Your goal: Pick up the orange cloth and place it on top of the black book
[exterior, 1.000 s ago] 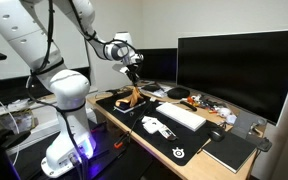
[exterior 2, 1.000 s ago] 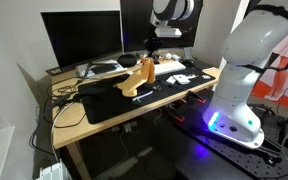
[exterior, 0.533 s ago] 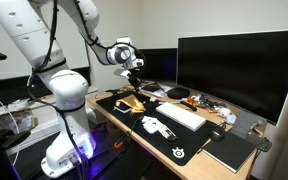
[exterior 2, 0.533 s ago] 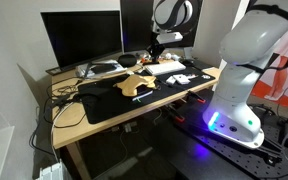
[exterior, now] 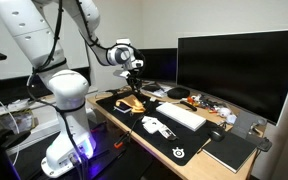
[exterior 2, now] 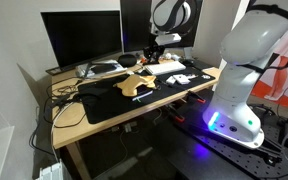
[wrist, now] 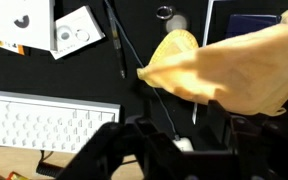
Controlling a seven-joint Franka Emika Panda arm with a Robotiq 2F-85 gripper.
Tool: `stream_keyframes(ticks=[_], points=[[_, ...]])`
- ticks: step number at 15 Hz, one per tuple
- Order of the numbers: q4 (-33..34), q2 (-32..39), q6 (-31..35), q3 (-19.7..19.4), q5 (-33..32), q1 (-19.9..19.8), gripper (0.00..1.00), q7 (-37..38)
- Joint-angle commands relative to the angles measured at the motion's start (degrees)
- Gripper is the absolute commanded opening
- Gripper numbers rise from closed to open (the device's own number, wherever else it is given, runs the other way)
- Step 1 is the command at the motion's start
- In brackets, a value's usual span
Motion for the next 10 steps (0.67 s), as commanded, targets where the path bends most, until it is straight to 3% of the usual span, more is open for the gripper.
stream_keyframes(ticks=[1,3,10], points=[[-0.04,-2.46,0.26,-0.38,3.27,2.9,0.93,-1.22],[0.72,-3.0,-0.95,-0.28,5.68,4.61,1.0,-0.95],[3.22,-5.83,-5.53,-1.12,13.48,10.09,1.0,-3.54]])
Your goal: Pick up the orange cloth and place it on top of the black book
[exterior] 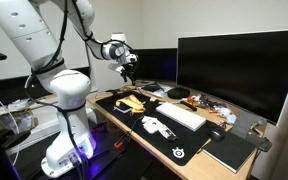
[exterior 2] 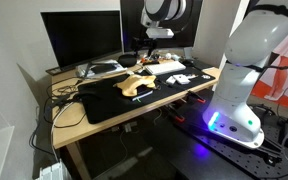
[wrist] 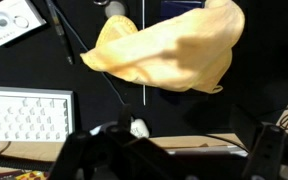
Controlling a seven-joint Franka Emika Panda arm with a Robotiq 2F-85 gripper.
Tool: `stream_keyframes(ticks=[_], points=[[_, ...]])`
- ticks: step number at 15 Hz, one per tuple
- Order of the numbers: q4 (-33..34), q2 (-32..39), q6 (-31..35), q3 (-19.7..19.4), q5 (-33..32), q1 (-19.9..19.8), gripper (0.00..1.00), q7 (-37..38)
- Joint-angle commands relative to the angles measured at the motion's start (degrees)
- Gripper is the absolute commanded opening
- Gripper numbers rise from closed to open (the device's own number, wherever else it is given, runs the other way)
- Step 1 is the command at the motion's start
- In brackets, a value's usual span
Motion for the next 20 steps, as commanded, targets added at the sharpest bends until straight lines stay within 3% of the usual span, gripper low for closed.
stream_keyframes(ticks=[1,10,11,20], points=[[1.43,-3.58,-5.73,-1.1,3.98,2.49,1.0,-3.51],[7.81,-5.5,-19.65,-2.6,3.89,2.83,1.0,-10.77],[6.26,-5.19,-16.75,-1.52,3.44,2.24,1.0,-8.73],[6.55,-4.95,-17.0,-1.55,3.44,2.2,1.0,-8.83]])
